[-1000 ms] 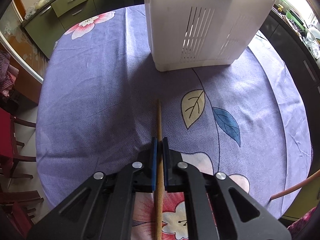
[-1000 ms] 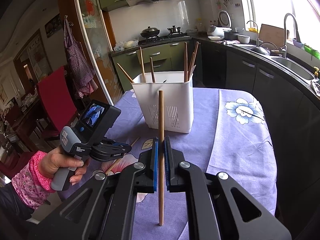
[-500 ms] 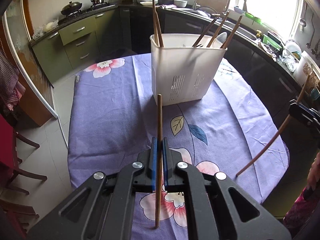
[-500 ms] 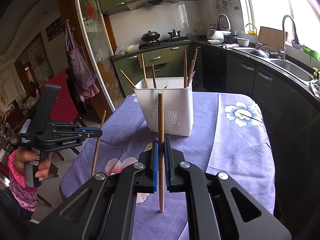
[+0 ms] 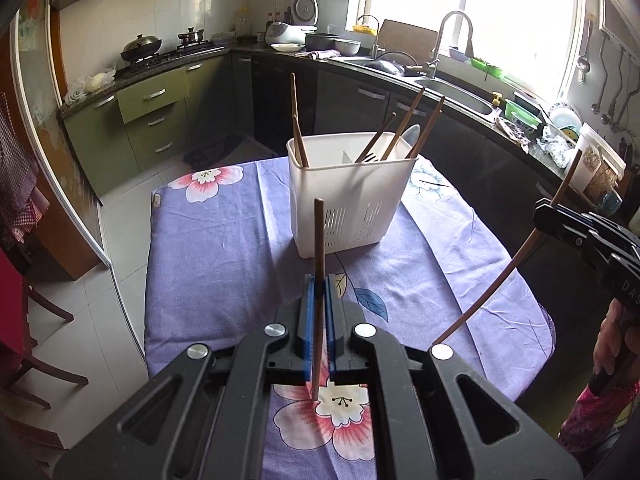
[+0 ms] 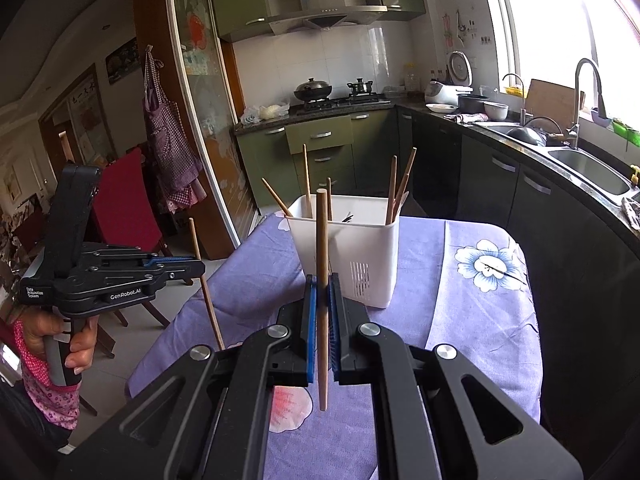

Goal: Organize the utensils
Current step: 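Lift both chopsticks over the white holder and open both grippers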

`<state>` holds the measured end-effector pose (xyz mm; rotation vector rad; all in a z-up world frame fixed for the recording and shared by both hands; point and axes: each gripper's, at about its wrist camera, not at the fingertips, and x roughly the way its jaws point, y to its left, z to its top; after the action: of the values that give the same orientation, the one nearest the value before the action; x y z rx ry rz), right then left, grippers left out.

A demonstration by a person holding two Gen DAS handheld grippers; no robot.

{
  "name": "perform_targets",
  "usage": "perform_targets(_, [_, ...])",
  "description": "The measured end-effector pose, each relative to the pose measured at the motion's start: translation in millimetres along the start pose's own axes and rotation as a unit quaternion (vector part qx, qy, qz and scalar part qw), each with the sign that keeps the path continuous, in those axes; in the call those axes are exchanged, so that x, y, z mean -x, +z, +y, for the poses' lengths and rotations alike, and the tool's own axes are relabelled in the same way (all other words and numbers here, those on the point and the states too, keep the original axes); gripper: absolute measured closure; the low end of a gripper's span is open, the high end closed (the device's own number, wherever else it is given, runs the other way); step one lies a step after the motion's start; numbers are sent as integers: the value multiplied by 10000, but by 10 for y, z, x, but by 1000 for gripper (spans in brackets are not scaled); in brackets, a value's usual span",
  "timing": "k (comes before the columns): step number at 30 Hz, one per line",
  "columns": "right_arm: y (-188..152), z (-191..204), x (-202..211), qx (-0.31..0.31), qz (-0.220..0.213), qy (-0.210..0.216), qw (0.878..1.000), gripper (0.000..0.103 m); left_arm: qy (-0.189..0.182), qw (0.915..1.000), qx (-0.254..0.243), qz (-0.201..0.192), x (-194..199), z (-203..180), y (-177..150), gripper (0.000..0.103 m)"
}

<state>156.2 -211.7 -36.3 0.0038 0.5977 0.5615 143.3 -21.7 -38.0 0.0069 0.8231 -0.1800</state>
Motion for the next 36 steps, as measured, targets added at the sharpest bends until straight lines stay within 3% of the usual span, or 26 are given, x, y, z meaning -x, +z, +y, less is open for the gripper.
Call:
perform_targets(7, [276,35,3,110,-73,-1,9999,96,-146,9998,40,-161,17,6,356,98])
perform_targets(17, [956,-53,106,78,-463,15,9989,96,-357,9978,-176,-537,345,-133,1000,98])
perform_targets(26, [1646,-167,151,19,-1027,-95,9947,96,-243,9931,-390,-1083,646,-310,1615,98])
perform_targets(30, [1886,-271,-51,-30,-1068,-259,9939,96,-85,9916,-351,-1242,550,-326,1827,98])
perform_targets(36, [1922,-503,-549,-240,-760,-400,9960,96,107,9951,-244,-952,63,-252,1910,98])
